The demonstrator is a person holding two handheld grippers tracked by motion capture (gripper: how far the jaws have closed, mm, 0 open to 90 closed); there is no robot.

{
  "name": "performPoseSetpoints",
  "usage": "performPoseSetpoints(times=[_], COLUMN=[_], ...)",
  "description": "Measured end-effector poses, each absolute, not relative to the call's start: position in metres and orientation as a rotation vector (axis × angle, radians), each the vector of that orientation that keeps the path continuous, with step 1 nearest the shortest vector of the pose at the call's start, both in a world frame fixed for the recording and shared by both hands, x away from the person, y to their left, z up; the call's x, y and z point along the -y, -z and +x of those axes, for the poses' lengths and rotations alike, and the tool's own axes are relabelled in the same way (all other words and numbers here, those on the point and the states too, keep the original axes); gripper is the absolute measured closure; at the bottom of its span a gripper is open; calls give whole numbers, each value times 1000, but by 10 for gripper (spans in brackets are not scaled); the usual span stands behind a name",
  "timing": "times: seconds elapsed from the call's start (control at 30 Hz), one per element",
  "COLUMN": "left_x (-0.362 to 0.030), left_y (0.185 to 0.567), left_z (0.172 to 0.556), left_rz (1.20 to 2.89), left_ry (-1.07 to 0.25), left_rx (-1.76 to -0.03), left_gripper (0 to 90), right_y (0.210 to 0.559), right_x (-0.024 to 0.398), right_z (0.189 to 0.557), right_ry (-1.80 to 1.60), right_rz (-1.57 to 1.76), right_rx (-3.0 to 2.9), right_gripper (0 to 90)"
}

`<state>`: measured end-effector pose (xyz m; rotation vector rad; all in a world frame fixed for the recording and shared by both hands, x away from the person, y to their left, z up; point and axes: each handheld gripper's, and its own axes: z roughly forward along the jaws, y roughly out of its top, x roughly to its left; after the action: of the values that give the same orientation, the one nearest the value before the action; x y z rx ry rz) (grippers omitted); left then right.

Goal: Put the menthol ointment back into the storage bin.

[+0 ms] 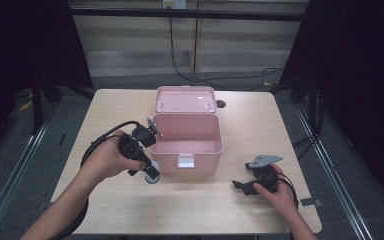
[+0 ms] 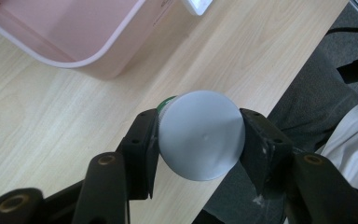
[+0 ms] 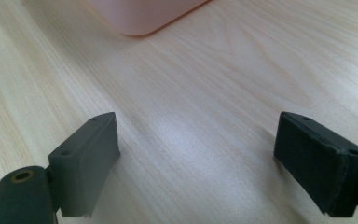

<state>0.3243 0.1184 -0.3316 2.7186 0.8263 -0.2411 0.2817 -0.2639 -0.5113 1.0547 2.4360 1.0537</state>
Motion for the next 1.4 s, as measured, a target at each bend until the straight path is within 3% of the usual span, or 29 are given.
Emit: performPoseSetpoints(times=[1.4], left_x=[-105], left_y=[287], left_z=[371], left_rz=[2696], left_ry=[188], left_rx=[-918], left_gripper=[500], right_y=[511], right_x=[264], right_z=[282], right_ry=[-1056], right_rz=[1051], right_rx=[-2435], right_gripper=[133])
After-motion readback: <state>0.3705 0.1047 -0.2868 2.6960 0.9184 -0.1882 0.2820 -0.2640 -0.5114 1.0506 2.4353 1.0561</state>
